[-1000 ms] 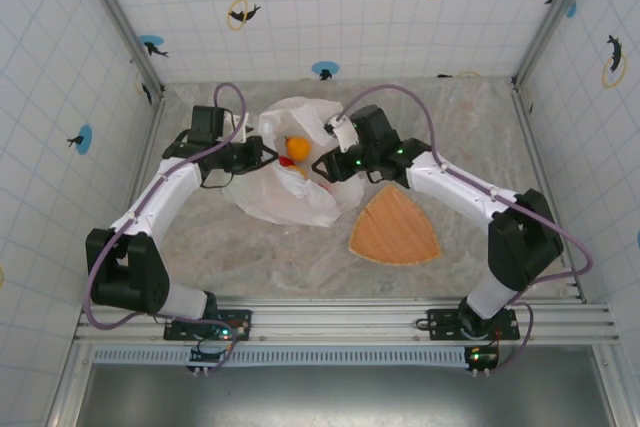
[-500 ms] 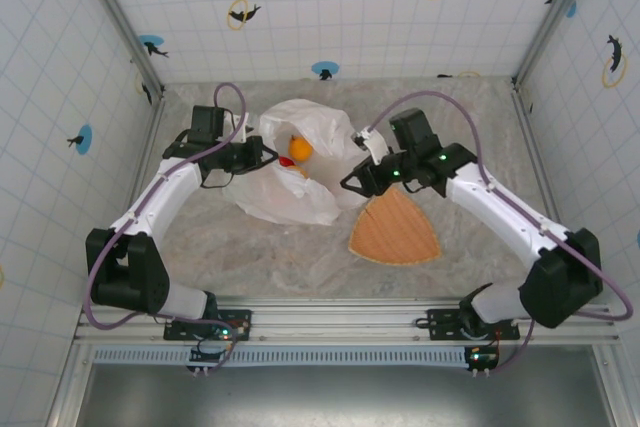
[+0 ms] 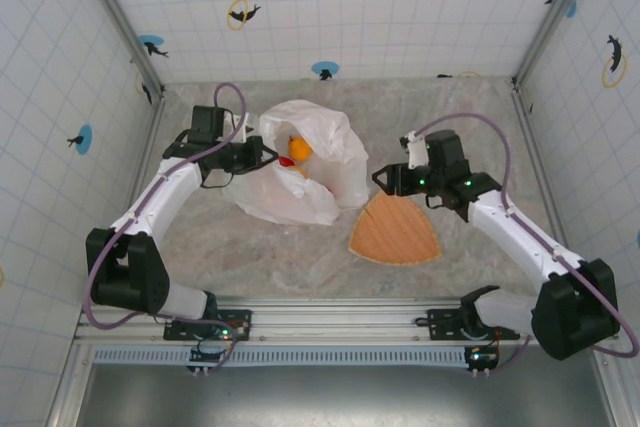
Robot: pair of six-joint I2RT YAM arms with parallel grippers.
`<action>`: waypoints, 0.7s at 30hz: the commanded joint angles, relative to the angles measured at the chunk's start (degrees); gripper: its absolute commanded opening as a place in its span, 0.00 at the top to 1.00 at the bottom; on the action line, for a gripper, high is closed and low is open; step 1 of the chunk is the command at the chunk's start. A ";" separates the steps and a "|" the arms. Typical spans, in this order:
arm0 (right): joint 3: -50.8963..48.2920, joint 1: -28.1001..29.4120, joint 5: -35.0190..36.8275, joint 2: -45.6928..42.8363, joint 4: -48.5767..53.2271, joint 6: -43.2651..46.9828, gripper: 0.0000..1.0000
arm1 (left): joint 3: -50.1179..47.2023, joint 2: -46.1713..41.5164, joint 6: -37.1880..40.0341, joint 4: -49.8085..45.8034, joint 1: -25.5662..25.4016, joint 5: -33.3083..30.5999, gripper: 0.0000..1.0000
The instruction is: Place the fruits into the plastic bag
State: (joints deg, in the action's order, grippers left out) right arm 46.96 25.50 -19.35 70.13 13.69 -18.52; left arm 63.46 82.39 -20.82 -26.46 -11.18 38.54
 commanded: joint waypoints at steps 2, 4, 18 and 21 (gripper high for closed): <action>-4.84 5.35 0.58 3.32 -15.39 -6.79 0.24 | -0.22 -0.13 0.93 0.62 0.37 0.48 1.00; -4.87 6.91 1.39 5.81 -16.71 -6.62 0.24 | -0.27 -0.14 0.87 0.46 0.37 0.48 1.00; -7.47 9.40 4.06 16.10 -28.54 -10.56 0.57 | -0.27 -0.39 0.60 0.62 0.36 0.74 1.00; -7.94 9.66 3.72 17.18 -30.62 -12.96 0.74 | -0.27 -0.39 0.57 0.65 0.36 0.74 1.00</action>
State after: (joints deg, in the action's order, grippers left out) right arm 40.21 34.68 -15.40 86.26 -11.49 -29.10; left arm 63.46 82.39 -20.84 -26.44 -11.18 38.57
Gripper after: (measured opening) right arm 0.293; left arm 0.045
